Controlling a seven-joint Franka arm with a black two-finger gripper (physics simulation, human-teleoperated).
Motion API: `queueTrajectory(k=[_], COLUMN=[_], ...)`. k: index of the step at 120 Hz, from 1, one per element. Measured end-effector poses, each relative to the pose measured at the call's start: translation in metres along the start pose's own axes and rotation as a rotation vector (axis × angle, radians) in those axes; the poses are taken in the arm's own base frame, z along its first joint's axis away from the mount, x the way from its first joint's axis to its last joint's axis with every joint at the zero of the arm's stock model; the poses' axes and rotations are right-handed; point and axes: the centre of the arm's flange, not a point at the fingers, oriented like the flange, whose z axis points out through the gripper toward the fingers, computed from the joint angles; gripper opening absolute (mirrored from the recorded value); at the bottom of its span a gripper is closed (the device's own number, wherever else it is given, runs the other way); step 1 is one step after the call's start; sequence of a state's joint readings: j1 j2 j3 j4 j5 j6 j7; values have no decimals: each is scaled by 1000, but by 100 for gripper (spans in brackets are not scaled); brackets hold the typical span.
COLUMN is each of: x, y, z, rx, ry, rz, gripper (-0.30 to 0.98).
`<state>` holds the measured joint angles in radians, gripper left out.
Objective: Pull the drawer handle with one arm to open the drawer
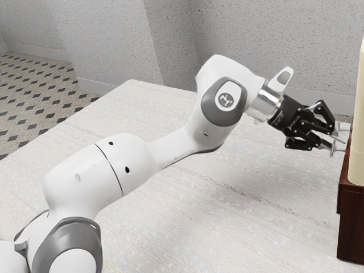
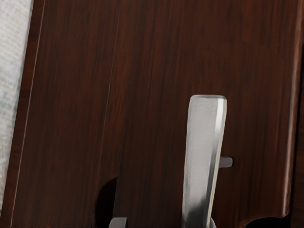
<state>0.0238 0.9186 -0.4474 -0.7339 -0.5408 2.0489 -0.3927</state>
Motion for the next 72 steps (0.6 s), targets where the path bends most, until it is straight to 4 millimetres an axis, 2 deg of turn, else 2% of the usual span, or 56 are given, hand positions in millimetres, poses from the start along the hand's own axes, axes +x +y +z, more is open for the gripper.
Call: queueTrajectory(k=[33, 72], x=[-2, -2], y=[4, 3], z=[-12, -24], rx=[20, 48], ry=[-12, -18], rz=[3, 0], gripper=[-2, -1])
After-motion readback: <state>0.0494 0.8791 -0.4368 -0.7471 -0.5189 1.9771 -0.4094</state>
